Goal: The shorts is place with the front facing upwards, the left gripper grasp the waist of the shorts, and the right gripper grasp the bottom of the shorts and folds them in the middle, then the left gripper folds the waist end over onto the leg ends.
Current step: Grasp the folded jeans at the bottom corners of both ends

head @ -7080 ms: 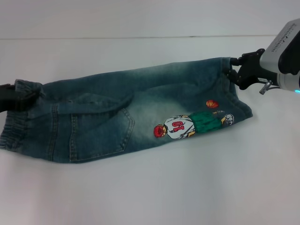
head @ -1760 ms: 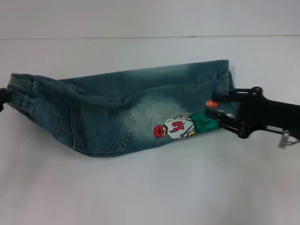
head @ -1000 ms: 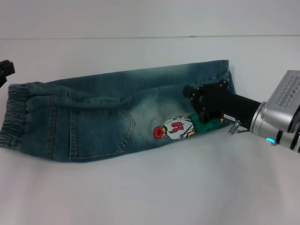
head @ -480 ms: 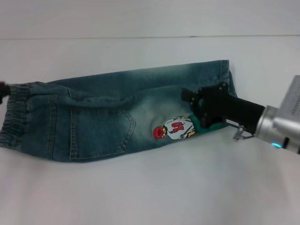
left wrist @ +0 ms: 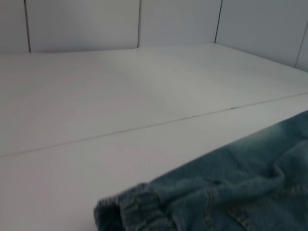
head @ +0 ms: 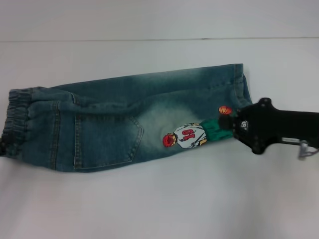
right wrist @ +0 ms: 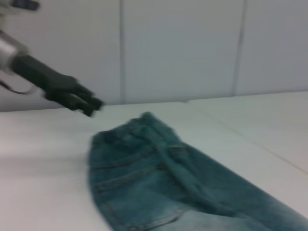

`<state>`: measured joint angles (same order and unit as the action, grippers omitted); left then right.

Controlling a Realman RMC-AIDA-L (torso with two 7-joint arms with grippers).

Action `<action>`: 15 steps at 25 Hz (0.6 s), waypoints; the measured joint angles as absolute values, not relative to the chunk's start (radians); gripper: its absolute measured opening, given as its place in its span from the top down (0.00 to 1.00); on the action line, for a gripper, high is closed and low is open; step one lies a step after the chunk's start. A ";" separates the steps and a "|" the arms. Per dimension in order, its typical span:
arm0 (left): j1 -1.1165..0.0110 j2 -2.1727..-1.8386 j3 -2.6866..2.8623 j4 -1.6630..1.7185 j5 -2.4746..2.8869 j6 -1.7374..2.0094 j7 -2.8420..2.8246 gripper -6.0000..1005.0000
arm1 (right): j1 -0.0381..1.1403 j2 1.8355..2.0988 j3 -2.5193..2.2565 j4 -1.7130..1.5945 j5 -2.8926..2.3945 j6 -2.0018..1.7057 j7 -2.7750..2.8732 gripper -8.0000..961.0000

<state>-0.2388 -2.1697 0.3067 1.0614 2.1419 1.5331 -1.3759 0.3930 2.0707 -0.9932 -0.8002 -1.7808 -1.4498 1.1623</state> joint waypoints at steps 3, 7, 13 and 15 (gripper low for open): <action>-0.237 -2.168 0.283 0.993 2.143 1.495 -1.298 0.46 | 0.391 2.068 -0.936 -0.871 -1.863 -1.577 1.219 0.92; -0.233 -2.168 0.281 0.963 2.147 1.416 -1.258 0.35 | 0.401 2.073 -0.895 -0.904 -1.914 -1.658 1.250 0.82; -0.233 -2.164 0.280 0.976 2.163 1.375 -1.258 0.31 | 0.405 2.084 -0.899 -0.907 -1.916 -1.654 1.244 0.64; -0.250 -2.163 0.288 0.980 2.210 1.357 -1.268 0.29 | 0.406 2.086 -0.898 -0.907 -1.917 -1.651 1.246 0.62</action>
